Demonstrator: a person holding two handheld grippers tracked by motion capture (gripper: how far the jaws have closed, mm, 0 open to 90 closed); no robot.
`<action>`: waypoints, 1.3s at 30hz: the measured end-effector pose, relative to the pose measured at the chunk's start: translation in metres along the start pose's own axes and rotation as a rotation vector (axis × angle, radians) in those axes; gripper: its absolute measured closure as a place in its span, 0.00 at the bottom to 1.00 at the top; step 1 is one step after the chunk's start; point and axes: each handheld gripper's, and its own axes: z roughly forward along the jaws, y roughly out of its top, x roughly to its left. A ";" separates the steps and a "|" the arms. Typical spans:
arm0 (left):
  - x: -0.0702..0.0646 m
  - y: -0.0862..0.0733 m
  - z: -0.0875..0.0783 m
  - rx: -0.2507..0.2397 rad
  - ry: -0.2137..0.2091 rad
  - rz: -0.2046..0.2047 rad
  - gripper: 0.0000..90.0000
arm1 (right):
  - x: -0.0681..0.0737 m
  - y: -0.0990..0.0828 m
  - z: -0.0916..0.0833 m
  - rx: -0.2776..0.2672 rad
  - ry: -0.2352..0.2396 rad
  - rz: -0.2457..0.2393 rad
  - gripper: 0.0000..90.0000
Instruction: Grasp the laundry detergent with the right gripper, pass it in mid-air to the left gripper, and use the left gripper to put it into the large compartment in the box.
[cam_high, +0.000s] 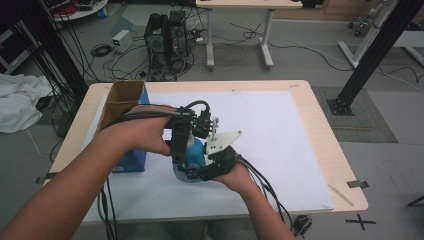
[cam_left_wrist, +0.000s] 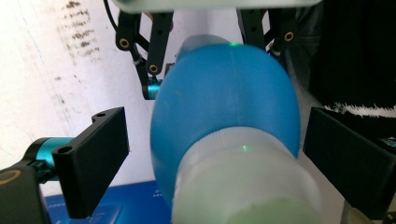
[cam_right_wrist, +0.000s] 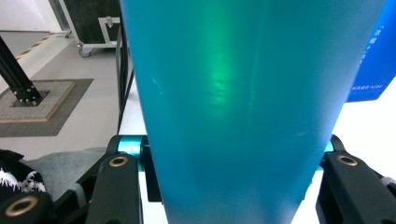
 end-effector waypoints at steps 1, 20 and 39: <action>0.000 0.000 0.001 -0.001 0.004 0.006 0.08 | -0.002 0.001 0.000 -0.006 0.000 -0.020 0.51; -0.004 0.002 -0.001 0.020 0.032 0.016 0.14 | -0.004 0.005 -0.001 -0.028 -0.018 -0.040 0.51; -0.006 0.004 -0.004 0.029 0.062 0.022 0.22 | -0.008 0.006 -0.004 -0.070 -0.051 -0.092 0.51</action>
